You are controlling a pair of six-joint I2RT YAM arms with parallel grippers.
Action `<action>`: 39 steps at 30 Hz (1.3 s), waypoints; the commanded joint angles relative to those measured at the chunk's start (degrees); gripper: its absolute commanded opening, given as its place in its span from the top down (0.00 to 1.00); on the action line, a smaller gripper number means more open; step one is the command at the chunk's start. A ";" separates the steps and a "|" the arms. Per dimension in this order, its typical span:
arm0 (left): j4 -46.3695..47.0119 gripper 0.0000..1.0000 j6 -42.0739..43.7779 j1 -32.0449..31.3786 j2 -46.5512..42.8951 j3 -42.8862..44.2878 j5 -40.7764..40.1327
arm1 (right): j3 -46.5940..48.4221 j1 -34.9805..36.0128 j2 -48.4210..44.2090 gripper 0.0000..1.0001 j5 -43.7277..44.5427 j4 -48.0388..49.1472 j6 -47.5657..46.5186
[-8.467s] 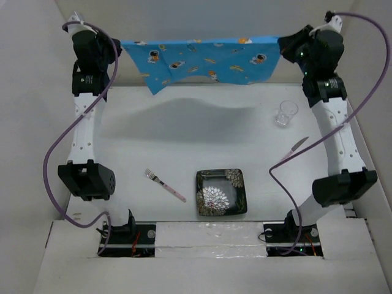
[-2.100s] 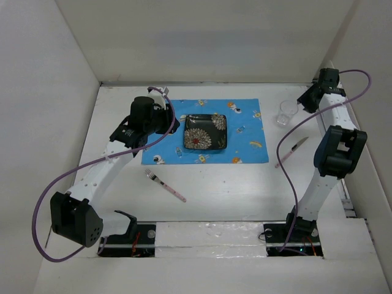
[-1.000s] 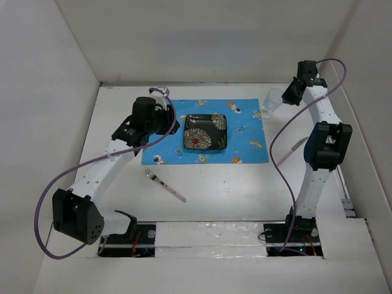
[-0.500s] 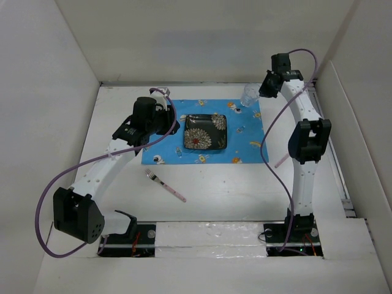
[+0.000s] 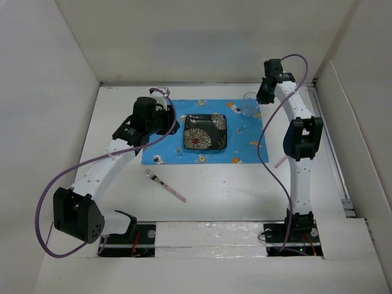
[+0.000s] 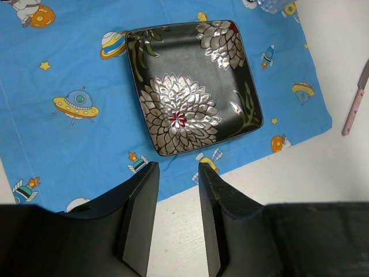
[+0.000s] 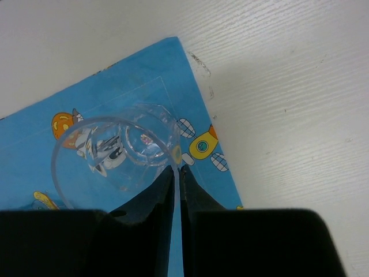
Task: Set the dinner table for one person
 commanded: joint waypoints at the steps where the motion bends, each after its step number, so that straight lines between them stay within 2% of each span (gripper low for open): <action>1: 1.42 0.69 0.58 -0.37 -1.49 0.35 -0.09 | 3.03 0.55 -1.00 0.81 0.04 0.62 -0.66; 2: 1.42 0.69 0.58 -0.37 -1.40 0.43 -0.09 | 3.65 0.55 -0.92 0.74 -0.49 0.36 -0.40; 5: 1.50 0.69 0.49 -0.37 -1.31 0.43 0.09 | 5.76 0.55 -1.61 0.61 -1.72 -0.17 -0.22; 8: 1.42 0.69 0.40 -0.37 -1.14 0.61 0.44 | 6.99 -0.06 -4.06 0.52 -3.65 -0.26 0.22; 11: 1.07 0.69 0.22 -0.37 -0.96 1.14 1.49 | 3.41 -1.64 -8.45 0.48 -4.62 1.84 1.44; 13: 1.15 0.69 -0.48 -0.37 -0.70 1.23 2.63 | -2.03 -3.58 -15.83 0.48 -4.19 5.43 2.85; 14: 1.50 0.69 -0.65 -0.37 -0.70 0.96 4.03 | -10.67 -4.37 -18.81 0.62 -3.75 7.37 4.33; 16: 1.68 0.69 -1.18 -0.98 -0.87 0.61 4.39 | -21.95 -6.92 -29.79 0.85 -3.48 14.46 6.36; 17: 1.85 0.69 -1.10 -1.77 -0.87 0.18 3.70 | -28.19 -7.88 -33.75 1.00 -3.31 17.20 8.28; 18: 1.68 0.69 -1.01 -2.39 -1.05 0.08 3.08 | -40.08 -8.76 -37.35 1.00 -3.31 19.58 9.00; 19: 1.51 0.70 -0.75 -3.00 -0.96 -0.09 2.73 | -45.51 -10.60 -44.09 1.00 -3.57 22.56 10.57; 21: 1.16 0.69 -0.31 -5.11 -0.96 -0.53 1.67 | -58.75 -12.28 -49.58 1.00 -4.36 23.29 11.90; 24: 0.98 0.69 -0.04 -6.17 -1.22 -1.32 1.05 | -71.17 -13.78 -57.68 1.00 -1.82 21.54 13.13; 25: 1.24 0.69 -0.21 -6.78 -1.57 -1.84 1.49 | -75.75 -14.39 -60.56 0.88 -0.94 21.45 13.05; 27: 1.42 0.69 -0.22 -6.79 -1.84 -2.29 1.84 | -77.54 -15.09 -61.90 0.73 -0.23 21.10 13.14; 28: 1.68 0.69 -0.48 -6.79 -2.10 -2.64 2.37 | -79.99 -15.62 -62.35 0.59 0.20 20.66 13.05; 29: 1.77 0.69 -0.48 -6.79 -2.10 -2.73 2.81 | -80.71 -15.63 -62.09 0.55 0.21 20.75 12.70; 32: 2.03 0.69 -0.83 -6.79 -2.45 -3.08 4.04 | -81.25 -16.33 -59.64 0.50 -1.97 21.01 10.34; 36: 2.38 0.69 -1.18 -6.79 -3.76 -3.96 4.48 | -79.67 -16.33 -52.52 0.50 -2.52 20.04 8.83; 39: 2.47 0.69 -1.18 -6.79 -5.08 -4.92 4.39 | -79.41 -16.33 -50.84 0.51 -2.51 21.80 7.69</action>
